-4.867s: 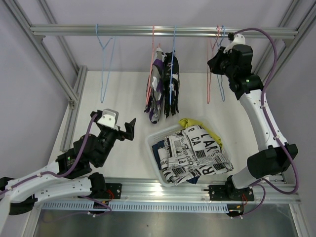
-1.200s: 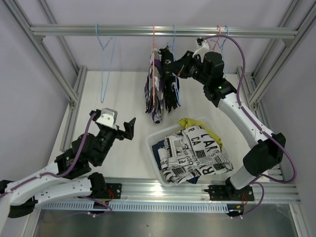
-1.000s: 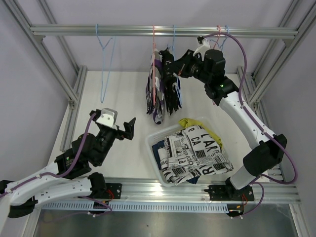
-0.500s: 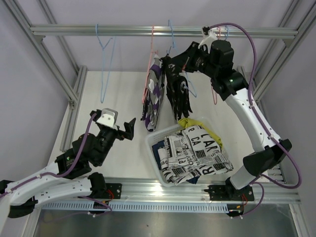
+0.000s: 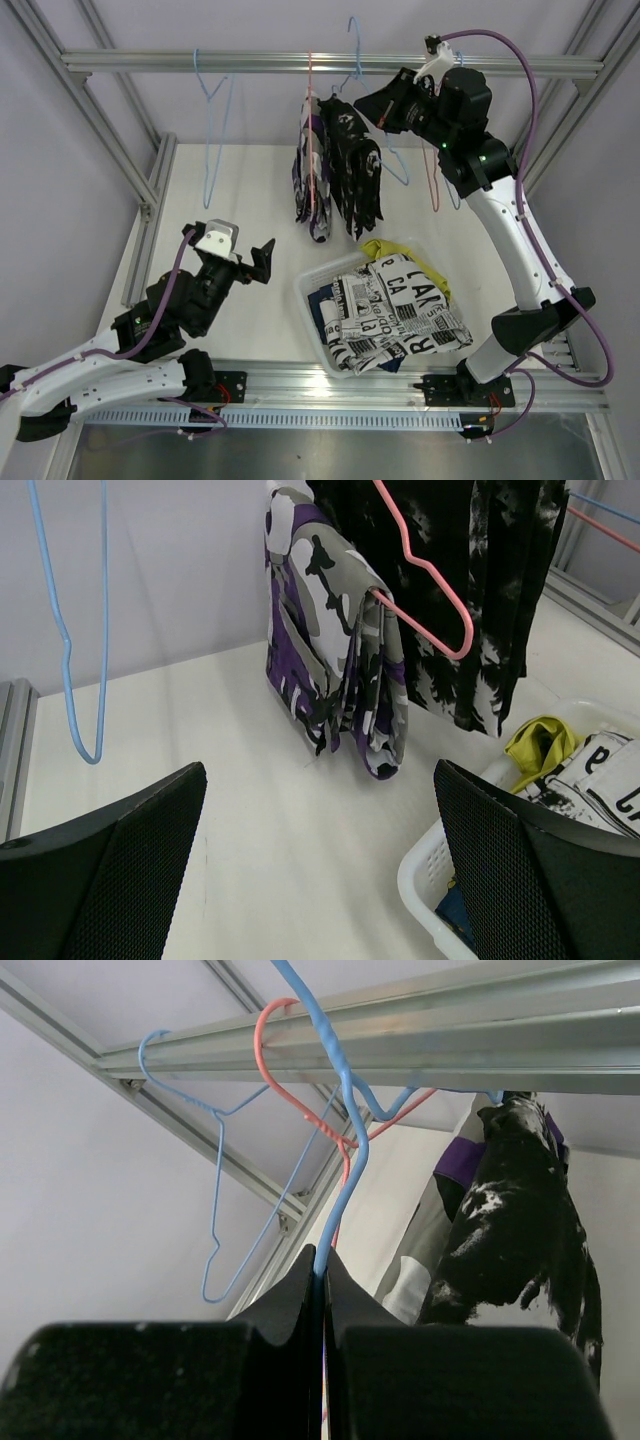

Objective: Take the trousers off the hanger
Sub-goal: Pick up the hanger from the clothesline, then remove the trousers from the hanger.

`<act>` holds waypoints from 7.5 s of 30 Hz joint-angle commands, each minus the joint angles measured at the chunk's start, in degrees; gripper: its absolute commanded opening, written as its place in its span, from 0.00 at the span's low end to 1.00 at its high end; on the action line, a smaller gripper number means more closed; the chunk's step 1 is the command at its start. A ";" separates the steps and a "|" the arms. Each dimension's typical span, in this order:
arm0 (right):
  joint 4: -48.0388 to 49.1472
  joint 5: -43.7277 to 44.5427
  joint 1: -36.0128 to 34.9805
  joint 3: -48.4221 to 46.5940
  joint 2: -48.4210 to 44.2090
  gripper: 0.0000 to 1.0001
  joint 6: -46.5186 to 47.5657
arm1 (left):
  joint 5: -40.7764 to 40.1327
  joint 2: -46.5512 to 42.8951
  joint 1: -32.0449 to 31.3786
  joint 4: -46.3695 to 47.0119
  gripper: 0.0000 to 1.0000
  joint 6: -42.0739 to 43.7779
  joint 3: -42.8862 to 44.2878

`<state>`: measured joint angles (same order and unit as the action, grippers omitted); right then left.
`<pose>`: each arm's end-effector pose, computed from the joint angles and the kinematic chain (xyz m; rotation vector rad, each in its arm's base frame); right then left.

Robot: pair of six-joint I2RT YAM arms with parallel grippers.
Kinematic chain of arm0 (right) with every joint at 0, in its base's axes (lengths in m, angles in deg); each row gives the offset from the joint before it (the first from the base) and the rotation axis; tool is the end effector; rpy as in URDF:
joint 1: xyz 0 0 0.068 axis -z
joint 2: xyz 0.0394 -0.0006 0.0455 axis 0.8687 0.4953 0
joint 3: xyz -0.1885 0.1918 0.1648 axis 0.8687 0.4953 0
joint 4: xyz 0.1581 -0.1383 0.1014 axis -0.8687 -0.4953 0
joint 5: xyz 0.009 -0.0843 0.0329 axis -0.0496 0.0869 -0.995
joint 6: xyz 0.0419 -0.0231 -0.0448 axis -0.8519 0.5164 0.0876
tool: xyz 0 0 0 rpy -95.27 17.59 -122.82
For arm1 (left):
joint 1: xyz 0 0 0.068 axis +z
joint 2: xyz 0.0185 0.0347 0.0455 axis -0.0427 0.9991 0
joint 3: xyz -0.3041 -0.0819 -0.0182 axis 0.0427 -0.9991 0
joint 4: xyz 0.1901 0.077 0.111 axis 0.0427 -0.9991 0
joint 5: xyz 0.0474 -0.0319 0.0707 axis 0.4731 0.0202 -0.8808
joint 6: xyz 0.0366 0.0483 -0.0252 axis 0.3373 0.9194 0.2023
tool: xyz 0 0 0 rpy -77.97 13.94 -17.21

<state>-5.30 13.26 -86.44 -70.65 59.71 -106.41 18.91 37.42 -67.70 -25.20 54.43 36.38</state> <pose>0.2905 0.1581 0.5581 -0.1525 1.6560 0.9891 0.0629 -0.0481 0.3972 0.3035 1.5205 -0.2252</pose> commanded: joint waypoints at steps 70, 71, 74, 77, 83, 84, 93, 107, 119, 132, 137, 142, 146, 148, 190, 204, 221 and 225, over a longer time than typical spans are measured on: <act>0.33 47.00 -24.50 29.73 -32.66 0.00 1.76 | -14.23 40.22 -21.76 42.99 0.99 -0.56 5.40; 0.24 46.82 -24.50 29.81 -32.92 0.00 1.58 | -14.49 40.57 -21.67 43.78 0.99 -0.47 5.49; 0.24 46.38 -24.41 30.17 -33.45 0.00 1.49 | -14.41 41.98 -20.97 44.49 0.99 -1.17 5.40; 0.07 46.11 -24.50 30.17 -34.06 0.00 1.76 | -13.88 43.39 -19.74 42.92 0.99 -3.63 5.49; -0.46 45.41 -24.50 30.34 -35.03 0.00 2.02 | -11.42 45.41 -16.40 40.27 0.99 -7.67 7.24; -0.46 45.24 -24.50 30.34 -35.21 0.00 2.02 | -11.15 45.67 -15.96 40.18 0.99 -8.11 7.16; 0.68 44.97 -24.49 31.83 -36.17 0.00 3.16 | -9.22 49.71 -12.44 39.22 0.99 -9.43 10.32; 0.33 42.69 -24.50 34.38 -38.02 0.00 3.08 | -5.70 53.41 -6.65 40.10 0.99 -7.85 13.93; -0.46 40.14 -24.50 36.41 -39.95 0.00 1.58 | 0.01 54.90 -2.07 39.56 0.78 -11.02 14.89; -2.39 41.72 -24.50 37.81 -41.01 0.00 2.72 | 2.12 54.29 -1.54 39.40 0.01 -6.37 18.67; -2.74 43.04 -24.41 38.78 -41.27 0.00 3.43 | 3.00 49.12 -1.63 36.76 0.01 -3.04 18.59; -3.62 44.70 -23.97 39.57 -41.27 0.00 4.13 | 4.93 43.92 -1.63 32.11 0.01 -3.10 18.85; -3.71 44.01 -22.39 41.33 -41.45 0.00 3.69 | 6.68 40.06 -1.63 27.28 0.01 -4.07 19.90; -3.27 43.48 -21.69 42.99 -41.45 0.00 3.25 | 7.82 38.38 -1.72 24.37 0.01 -4.25 21.13; -1.69 42.16 -16.15 54.60 -43.82 0.00 0.53 | 12.23 28.71 -5.94 -1.83 0.53 -5.74 31.25; -1.08 40.05 -15.97 53.73 -45.05 0.00 0.09 | 12.58 31.08 -7.60 -1.13 0.53 -10.58 22.37; -4.59 36.62 -16.41 38.95 -40.66 0.00 1.58 | 7.84 36.53 -15.34 9.24 0.69 -12.86 10.86; -4.68 36.10 -16.50 39.39 -41.01 0.00 1.14 | 6.60 38.90 -15.60 10.03 0.73 -12.60 10.68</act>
<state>-13.80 49.42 -102.73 -28.12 19.77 -105.95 28.07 75.43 -82.98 -18.82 42.30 47.40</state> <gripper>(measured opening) 0.020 0.720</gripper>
